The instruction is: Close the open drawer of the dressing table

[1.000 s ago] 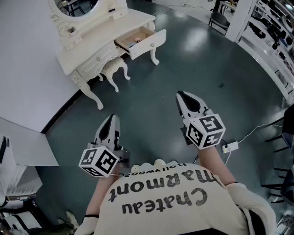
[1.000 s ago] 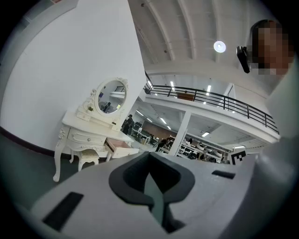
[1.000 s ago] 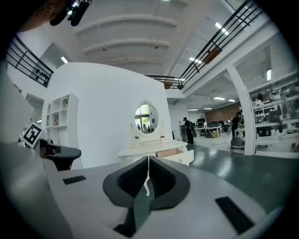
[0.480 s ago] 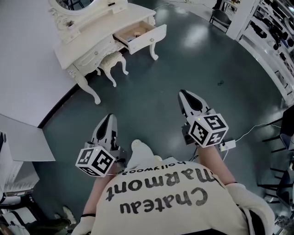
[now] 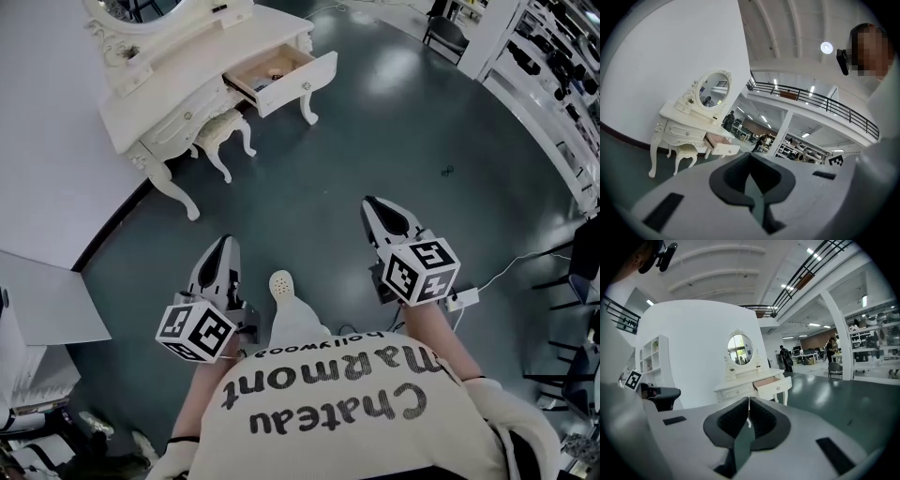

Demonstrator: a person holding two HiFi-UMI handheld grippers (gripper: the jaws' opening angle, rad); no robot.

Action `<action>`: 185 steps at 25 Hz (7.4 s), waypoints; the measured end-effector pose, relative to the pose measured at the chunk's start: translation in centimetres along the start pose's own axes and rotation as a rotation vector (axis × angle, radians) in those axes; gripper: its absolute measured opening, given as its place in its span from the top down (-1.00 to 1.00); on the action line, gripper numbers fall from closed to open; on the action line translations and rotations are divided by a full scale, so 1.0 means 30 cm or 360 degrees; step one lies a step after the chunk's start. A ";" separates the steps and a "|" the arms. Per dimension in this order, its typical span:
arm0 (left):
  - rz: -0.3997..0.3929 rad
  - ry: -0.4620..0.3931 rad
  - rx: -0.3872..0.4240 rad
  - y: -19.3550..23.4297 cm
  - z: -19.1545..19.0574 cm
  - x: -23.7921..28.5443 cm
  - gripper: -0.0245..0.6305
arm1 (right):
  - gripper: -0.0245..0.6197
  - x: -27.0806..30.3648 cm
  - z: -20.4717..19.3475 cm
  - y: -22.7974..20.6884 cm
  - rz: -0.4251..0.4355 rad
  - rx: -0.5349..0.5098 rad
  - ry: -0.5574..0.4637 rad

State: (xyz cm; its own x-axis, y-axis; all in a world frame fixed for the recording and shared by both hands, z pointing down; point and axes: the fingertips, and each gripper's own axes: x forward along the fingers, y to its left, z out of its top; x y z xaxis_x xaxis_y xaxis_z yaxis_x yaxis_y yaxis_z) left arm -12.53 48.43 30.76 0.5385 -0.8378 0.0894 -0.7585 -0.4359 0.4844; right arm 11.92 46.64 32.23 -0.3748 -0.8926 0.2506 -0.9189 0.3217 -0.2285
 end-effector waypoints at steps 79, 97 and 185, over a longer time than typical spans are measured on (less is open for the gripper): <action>0.0034 0.0024 -0.0108 0.709 0.486 0.993 0.90 | 0.82 1.205 0.363 -0.289 -0.0035 0.0315 0.0084; 0.0215 0.0023 -0.0163 0.788 0.501 1.310 0.90 | 0.77 1.529 0.182 -0.645 -0.0024 0.0338 0.0368; 0.0732 -0.0025 -0.0338 1.016 0.406 1.196 0.90 | 0.49 1.944 -0.218 -0.891 -0.0138 0.0216 0.0954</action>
State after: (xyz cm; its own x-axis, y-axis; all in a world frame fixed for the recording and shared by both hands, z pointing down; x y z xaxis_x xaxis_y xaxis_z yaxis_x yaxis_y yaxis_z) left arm -20.80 1.08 38.12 0.1593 -0.9329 0.3230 -0.8237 0.0547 0.5644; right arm 13.83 -11.95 59.12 -0.3400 -0.5681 0.7494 -0.9399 0.1780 -0.2914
